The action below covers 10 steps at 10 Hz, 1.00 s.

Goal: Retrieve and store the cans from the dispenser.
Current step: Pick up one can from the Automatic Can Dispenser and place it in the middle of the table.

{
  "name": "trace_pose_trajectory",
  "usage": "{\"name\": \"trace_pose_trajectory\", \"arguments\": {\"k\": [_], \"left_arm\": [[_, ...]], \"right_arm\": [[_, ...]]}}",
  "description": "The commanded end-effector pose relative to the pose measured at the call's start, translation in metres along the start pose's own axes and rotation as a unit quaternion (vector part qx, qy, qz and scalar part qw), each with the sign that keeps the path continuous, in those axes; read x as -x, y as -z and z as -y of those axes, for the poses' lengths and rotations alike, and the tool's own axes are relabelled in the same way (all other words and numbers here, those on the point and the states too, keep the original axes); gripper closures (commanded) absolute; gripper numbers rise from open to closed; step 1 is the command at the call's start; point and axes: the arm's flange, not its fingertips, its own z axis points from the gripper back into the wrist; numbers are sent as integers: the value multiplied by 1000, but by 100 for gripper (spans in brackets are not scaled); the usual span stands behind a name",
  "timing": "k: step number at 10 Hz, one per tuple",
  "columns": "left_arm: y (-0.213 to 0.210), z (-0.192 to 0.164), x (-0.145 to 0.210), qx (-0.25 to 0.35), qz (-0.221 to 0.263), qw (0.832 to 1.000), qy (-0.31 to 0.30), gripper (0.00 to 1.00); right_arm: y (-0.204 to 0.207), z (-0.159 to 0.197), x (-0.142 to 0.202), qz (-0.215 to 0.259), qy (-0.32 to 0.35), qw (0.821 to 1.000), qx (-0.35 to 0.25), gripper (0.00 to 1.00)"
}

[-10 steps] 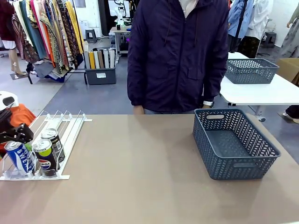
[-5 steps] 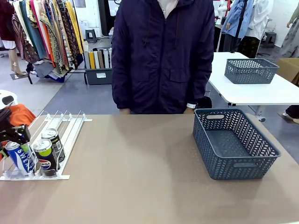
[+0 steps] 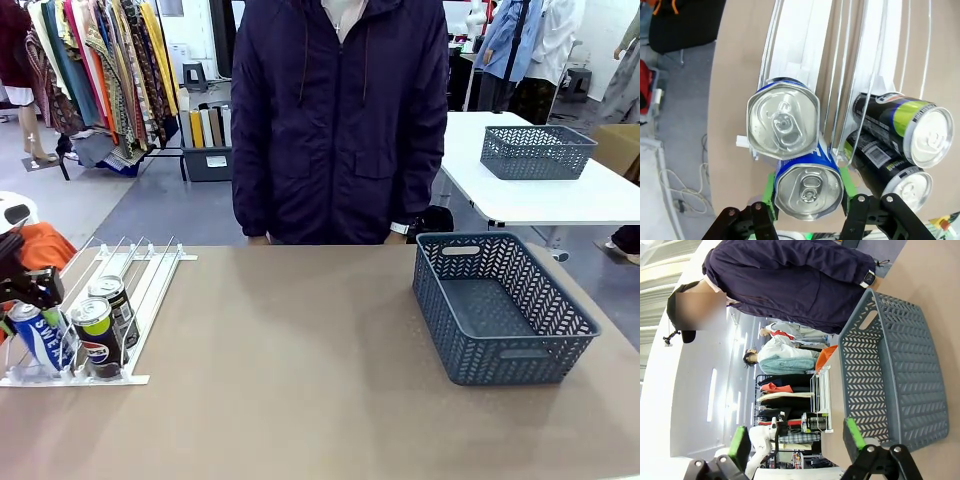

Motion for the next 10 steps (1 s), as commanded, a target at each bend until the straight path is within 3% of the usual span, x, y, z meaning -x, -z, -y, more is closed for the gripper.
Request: {"name": "trace_pose_trajectory", "arguments": {"k": [1, 3, 6, 9, 10], "left_arm": [[-44, 4, 26, -27, 16, 999, 31, 100], [-112, 7, 43, -7, 95, 994, 53, 100], [-185, 5, 74, 3, 172, 983, 65, 100], [-198, -14, 65, 40, 176, 983, 20, 100], [-206, 1, 81, 13, 184, 982, 51, 100]], "right_arm": [[-2, -5, -2, -4, 7, 1000, -2, 0], [-2, -5, -2, -4, 7, 1000, -2, 0], [-2, -5, -2, -4, 7, 1000, -2, 0], [-2, -5, -2, -4, 7, 1000, -2, 0], [-2, -5, -2, -4, 7, 1000, -2, 0]]}}
